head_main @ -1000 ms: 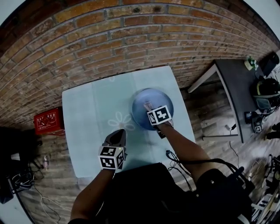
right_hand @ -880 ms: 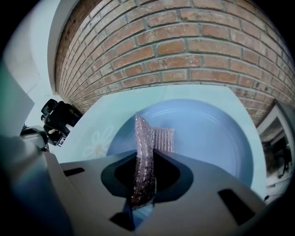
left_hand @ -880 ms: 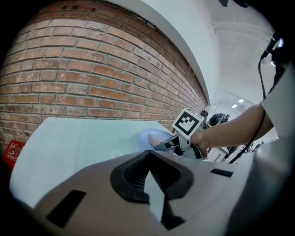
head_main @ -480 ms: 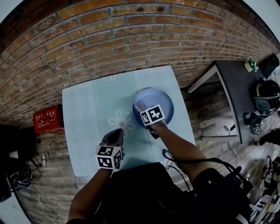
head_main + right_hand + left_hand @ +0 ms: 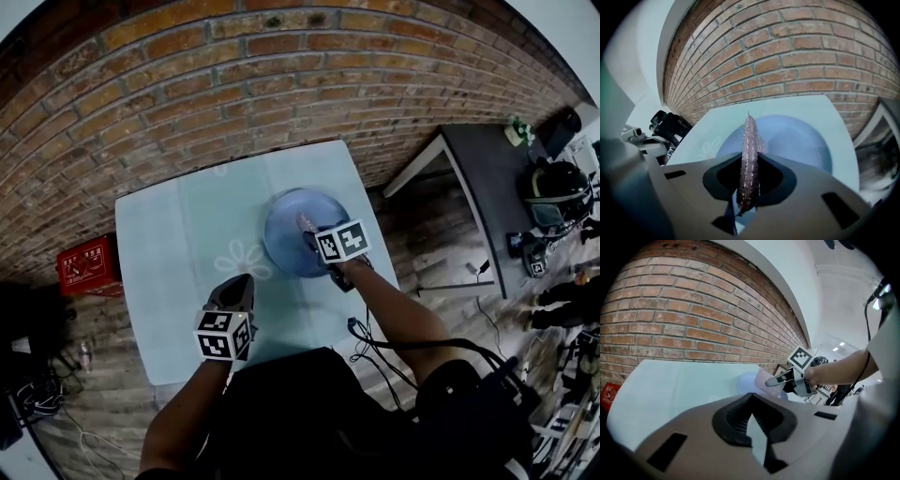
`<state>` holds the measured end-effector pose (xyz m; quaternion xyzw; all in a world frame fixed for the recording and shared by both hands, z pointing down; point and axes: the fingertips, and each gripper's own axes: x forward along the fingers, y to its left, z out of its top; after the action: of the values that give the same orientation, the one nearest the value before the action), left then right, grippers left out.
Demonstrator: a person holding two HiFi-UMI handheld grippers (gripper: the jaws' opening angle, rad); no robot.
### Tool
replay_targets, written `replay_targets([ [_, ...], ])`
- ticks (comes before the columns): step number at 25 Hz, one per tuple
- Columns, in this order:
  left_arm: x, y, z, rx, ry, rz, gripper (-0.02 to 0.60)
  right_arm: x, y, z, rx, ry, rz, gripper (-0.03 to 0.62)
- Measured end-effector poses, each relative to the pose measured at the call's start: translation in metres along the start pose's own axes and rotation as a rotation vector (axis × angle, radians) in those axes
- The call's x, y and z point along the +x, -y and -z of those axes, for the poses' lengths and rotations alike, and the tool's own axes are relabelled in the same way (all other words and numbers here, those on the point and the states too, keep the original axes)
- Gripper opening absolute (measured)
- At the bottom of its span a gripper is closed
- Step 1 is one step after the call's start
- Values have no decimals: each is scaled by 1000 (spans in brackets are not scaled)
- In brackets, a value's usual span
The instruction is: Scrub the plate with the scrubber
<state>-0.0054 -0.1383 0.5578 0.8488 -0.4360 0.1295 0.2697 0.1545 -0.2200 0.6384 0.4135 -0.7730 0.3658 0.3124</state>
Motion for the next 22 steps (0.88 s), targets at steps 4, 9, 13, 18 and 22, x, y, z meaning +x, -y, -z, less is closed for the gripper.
replay_targets([
  [4, 7, 8, -1, 14, -6, 20, 9, -21, 38, 9, -102, -26, 98, 71],
  [9, 13, 16, 1, 19, -17, 34, 9, -23, 55, 26, -86, -41, 94, 71],
  [13, 16, 17, 1, 15, -17, 32, 9, -15, 43, 31, -89, -54, 52, 71],
  [18, 13, 13, 1, -3, -11, 20, 9, -4, 24, 49, -92, -87, 8, 72],
  [22, 9, 8, 5, -19, -14, 10, 9, 2, 13, 55, -99, -107, 0, 72],
])
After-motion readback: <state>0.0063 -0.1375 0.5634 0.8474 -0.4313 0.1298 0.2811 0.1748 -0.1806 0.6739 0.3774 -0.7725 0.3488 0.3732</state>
